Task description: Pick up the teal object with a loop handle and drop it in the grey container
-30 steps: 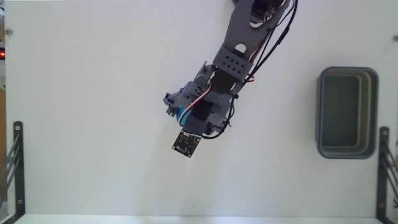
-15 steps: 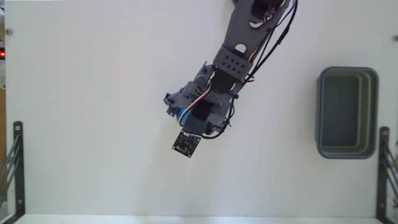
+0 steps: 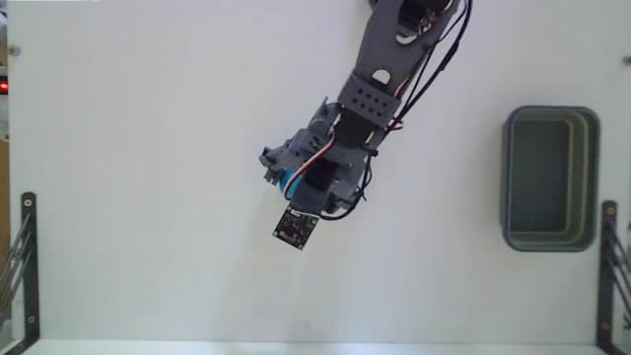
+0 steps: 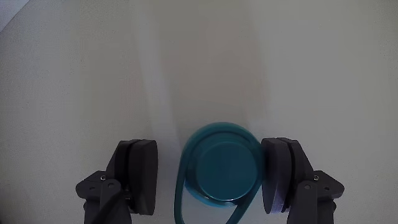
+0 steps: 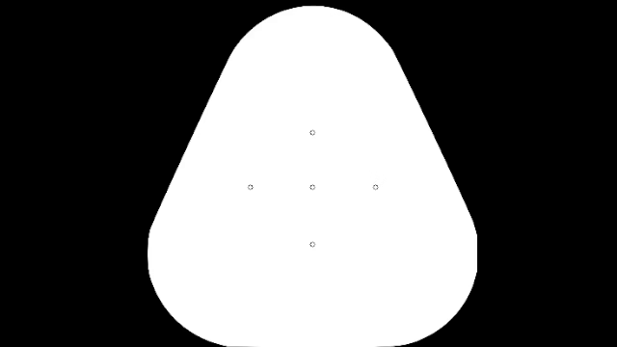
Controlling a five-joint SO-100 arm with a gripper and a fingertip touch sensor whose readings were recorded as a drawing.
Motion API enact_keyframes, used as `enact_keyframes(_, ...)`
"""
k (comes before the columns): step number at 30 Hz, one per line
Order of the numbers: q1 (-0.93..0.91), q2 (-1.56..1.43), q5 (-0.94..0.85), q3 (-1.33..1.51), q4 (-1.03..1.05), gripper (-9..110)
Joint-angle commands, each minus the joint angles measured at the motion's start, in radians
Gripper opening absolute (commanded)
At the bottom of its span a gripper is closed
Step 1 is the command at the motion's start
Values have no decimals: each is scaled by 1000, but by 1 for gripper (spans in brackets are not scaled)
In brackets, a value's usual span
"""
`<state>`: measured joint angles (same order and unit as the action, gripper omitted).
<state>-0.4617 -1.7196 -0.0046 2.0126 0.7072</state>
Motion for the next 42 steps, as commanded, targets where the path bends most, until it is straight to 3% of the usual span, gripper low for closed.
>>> enact_keyframes(1,-14,-35,5,1,-16,100)
enact_keyframes(42,-14,-35,5,1,-16,87)
